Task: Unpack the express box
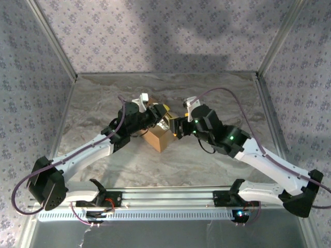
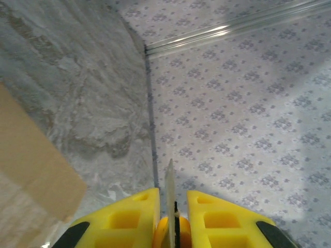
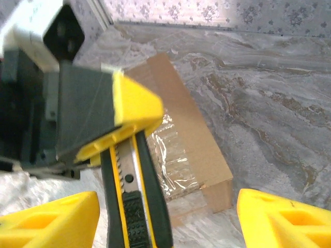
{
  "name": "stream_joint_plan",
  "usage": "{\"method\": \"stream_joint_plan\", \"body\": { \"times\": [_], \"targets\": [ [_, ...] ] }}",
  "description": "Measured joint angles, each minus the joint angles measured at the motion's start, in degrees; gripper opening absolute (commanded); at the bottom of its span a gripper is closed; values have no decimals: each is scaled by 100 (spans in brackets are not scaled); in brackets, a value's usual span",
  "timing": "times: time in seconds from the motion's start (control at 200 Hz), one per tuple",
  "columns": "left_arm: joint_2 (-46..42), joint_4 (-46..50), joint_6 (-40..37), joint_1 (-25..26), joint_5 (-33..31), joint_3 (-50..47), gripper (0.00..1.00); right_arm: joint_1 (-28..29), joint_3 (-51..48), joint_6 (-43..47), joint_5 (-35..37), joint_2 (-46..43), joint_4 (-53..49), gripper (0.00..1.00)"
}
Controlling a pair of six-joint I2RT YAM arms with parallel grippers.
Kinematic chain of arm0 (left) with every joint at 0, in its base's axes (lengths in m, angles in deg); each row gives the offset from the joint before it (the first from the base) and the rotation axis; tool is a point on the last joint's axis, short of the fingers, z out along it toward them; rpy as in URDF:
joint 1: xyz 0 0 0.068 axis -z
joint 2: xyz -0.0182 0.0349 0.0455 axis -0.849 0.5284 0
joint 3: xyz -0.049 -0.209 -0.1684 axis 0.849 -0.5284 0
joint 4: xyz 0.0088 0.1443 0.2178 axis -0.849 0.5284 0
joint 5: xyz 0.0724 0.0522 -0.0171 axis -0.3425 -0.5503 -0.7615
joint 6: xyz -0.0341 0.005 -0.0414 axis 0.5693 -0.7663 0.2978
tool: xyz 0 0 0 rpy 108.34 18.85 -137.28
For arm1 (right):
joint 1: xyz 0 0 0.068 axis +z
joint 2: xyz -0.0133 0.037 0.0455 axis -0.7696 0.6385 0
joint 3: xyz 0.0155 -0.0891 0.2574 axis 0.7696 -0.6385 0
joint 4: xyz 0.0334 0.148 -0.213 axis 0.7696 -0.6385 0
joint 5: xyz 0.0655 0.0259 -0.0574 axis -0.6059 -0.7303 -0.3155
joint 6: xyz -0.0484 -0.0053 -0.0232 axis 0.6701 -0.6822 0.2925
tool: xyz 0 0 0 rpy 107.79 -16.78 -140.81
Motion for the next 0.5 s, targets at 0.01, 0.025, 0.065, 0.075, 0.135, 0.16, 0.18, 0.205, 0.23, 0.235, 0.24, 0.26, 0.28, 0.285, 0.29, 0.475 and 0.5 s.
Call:
{"method": "stream_joint_plan", "body": {
  "times": [0.01,0.025,0.065,0.075,0.135,0.16,0.18,0.205,0.23,0.235,0.24,0.26,0.28,0.285,0.29,0.475,0.5],
  "targets": [
    [0,4,0,0,-11,-7,0,-22,0,-22,-24,-11,9,72],
    [-2,13,0,0,-26,-17,0,-81,-4,-52,-87,-39,22,72],
    [-22,57,2,0,-66,-39,0,-186,-4,-127,-190,-90,50,72],
    [-24,61,2,2,-72,-44,0,-210,-4,-144,-214,-98,61,72],
    [-57,85,2,2,-131,-46,0,-282,-4,-221,-350,-122,94,72],
    [-76,85,2,2,-168,-46,0,-284,-4,-245,-404,-120,101,72],
    [-98,85,2,2,-192,-46,0,-284,-4,-273,-450,-109,103,72],
    [-122,85,2,2,-221,-46,0,-284,-4,-302,-498,-92,103,73],
    [-146,85,2,4,-256,-46,0,-284,-4,-337,-560,-70,105,73],
    [-153,83,2,4,-260,-46,0,-282,-4,-341,-564,-63,105,73],
    [-157,85,0,4,-264,-46,0,-284,-4,-343,-579,-55,105,73],
    [-179,83,2,4,-295,-46,0,-284,-4,-361,-610,-31,107,73],
    [-201,87,2,11,-323,-46,0,-284,-4,-385,-649,0,105,73],
    [-205,90,2,13,-330,-46,0,-284,-4,-387,-660,11,105,73],
    [-212,90,2,15,-348,-46,0,-284,-4,-387,-669,17,107,73],
    [-319,192,-2,109,-649,-46,0,-262,-4,-514,-835,356,105,74],
    [-323,216,-2,125,-693,-46,0,-254,-4,-529,-835,385,105,73]
  ]
}}
